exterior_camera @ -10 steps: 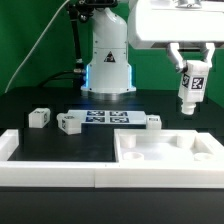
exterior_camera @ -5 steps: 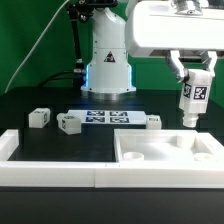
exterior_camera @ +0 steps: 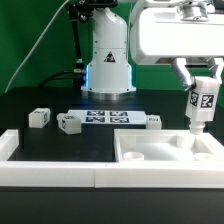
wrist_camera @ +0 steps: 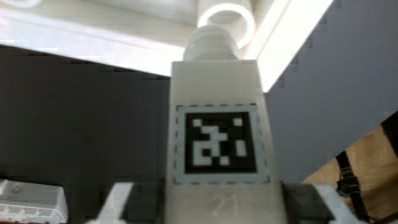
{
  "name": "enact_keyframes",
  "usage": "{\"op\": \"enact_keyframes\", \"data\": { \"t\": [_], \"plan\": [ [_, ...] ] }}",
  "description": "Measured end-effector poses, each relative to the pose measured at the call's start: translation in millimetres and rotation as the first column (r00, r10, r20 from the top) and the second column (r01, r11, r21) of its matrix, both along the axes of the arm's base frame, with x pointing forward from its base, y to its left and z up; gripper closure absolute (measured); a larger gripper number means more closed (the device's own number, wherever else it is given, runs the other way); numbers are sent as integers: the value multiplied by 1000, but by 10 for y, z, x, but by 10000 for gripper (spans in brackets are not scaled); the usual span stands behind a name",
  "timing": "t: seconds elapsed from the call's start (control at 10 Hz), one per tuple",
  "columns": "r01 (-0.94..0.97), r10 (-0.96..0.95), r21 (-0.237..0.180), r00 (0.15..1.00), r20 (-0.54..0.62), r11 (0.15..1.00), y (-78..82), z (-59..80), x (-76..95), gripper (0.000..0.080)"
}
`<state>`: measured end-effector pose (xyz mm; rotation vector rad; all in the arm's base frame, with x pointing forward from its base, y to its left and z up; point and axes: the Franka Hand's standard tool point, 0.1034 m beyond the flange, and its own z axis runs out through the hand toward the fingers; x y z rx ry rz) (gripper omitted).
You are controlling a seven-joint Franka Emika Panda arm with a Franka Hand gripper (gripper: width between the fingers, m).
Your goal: Assemble one leg
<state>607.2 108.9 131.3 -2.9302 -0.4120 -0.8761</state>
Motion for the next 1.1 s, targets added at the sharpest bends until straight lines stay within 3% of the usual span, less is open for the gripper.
{"op": "enact_keyframes", "data": {
  "t": [0.3,0.5,1.1],
  "plan": [
    [3,-3,7,1000,-1,1000,30,-144,109,508],
    [-3,3,7,1000,-15,1000,75,-257,79,508],
    [2,-2,6,1000,3,1000,64,-360,78,508]
  ]
}}
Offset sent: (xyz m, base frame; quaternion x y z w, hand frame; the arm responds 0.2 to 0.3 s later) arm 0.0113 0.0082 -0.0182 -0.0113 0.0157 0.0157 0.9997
